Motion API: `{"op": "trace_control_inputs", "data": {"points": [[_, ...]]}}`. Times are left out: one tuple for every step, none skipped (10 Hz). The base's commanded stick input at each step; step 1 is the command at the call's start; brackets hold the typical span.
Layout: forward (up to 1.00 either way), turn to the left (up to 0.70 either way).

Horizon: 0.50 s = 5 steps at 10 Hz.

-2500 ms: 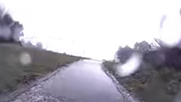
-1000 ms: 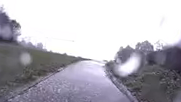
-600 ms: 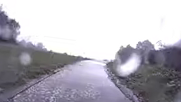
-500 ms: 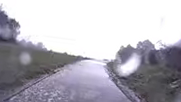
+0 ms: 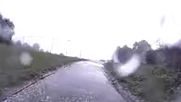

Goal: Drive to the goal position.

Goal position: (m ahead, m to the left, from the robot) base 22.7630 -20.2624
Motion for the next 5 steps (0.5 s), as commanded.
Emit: {"op": "trace_control_inputs", "data": {"points": [[0.69, 0.0], [0.69, 0.0], [0.68, 0.0], [0.69, 0.0], [0.68, 0.0]]}}
